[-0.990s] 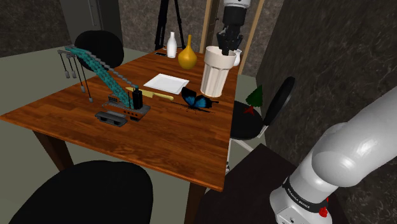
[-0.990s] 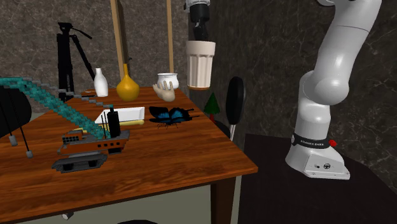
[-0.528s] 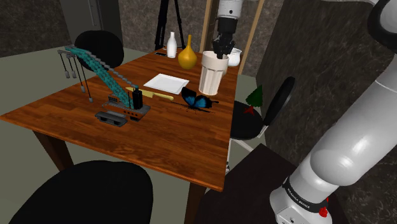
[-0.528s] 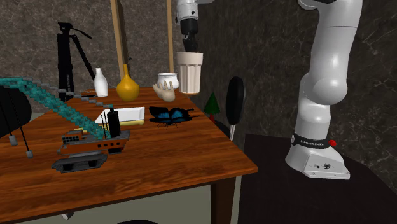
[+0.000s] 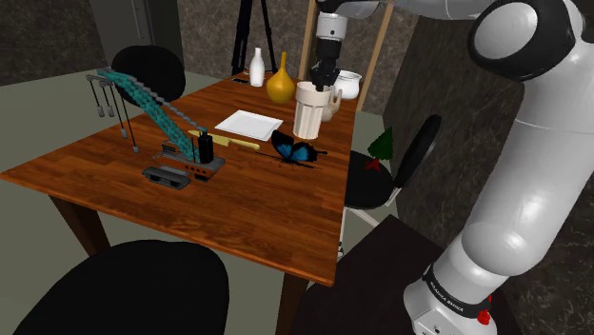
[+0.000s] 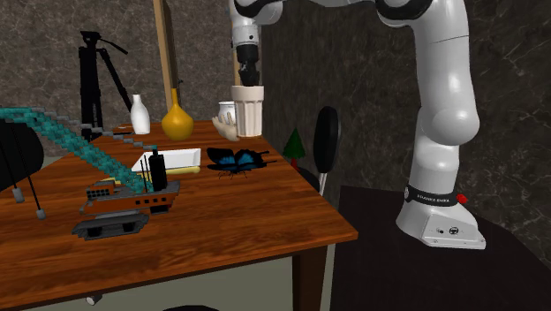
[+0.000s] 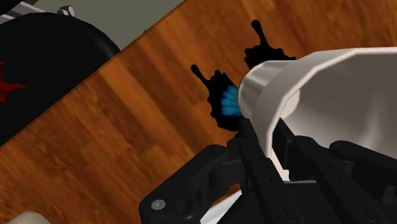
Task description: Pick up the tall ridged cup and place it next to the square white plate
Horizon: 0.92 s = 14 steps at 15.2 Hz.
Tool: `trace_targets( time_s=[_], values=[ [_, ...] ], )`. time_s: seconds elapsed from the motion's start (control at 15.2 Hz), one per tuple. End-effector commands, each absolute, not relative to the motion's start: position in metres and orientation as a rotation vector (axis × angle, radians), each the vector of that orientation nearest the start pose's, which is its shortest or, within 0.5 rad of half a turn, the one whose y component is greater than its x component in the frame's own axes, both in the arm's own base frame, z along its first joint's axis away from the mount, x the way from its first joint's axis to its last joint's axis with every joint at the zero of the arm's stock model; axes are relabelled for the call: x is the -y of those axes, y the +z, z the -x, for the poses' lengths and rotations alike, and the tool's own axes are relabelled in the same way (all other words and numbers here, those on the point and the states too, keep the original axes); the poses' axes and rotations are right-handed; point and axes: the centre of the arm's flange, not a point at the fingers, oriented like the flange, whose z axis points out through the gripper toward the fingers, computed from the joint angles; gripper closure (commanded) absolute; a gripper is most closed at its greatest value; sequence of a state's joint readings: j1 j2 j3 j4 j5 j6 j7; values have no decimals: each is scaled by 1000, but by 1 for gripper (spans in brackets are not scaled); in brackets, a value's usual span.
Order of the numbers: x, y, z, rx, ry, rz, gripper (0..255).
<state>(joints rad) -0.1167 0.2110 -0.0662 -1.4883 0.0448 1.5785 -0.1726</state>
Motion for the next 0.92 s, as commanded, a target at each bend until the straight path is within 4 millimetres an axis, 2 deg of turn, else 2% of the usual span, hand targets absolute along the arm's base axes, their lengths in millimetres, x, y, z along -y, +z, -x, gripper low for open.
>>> trace_targets(
  time_s=[0.0,0.66,0.86],
  values=[
    [121,527,-623,-18,173,3086,255],
    [197,474,-717,-18,173,3086,255],
    [197,458,-717,-18,173,3086,255]
  ],
)
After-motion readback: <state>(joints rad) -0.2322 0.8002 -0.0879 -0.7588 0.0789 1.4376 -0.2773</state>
